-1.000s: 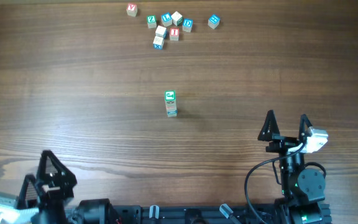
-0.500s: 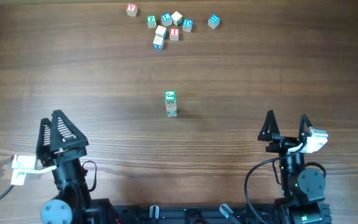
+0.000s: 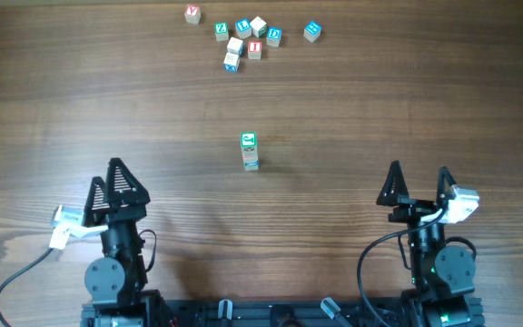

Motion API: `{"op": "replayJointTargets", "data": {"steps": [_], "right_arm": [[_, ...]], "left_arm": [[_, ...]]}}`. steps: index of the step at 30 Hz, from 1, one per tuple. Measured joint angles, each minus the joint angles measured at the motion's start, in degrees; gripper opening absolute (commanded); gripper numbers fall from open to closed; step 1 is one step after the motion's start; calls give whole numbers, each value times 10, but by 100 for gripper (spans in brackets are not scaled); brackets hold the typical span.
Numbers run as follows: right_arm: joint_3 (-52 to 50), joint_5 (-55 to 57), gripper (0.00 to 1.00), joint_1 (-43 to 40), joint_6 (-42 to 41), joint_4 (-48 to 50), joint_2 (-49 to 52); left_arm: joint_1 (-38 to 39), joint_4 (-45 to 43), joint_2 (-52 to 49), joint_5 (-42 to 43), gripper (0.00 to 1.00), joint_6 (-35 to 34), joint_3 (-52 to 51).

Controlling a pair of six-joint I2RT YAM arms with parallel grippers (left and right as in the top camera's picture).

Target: Form a tower

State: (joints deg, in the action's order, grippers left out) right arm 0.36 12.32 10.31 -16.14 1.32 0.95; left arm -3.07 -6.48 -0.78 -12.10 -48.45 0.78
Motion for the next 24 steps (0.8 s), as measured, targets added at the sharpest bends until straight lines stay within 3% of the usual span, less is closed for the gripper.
{"op": "replayJointTargets", "data": {"steps": [6, 24], "right_arm": [[0, 0, 100, 0, 0, 0, 0], [0, 0, 100, 0, 0, 0, 0]], "left_arm": [[0, 96, 0, 0, 100, -3, -2], [0, 95, 0, 2, 100, -3, -2]]}}
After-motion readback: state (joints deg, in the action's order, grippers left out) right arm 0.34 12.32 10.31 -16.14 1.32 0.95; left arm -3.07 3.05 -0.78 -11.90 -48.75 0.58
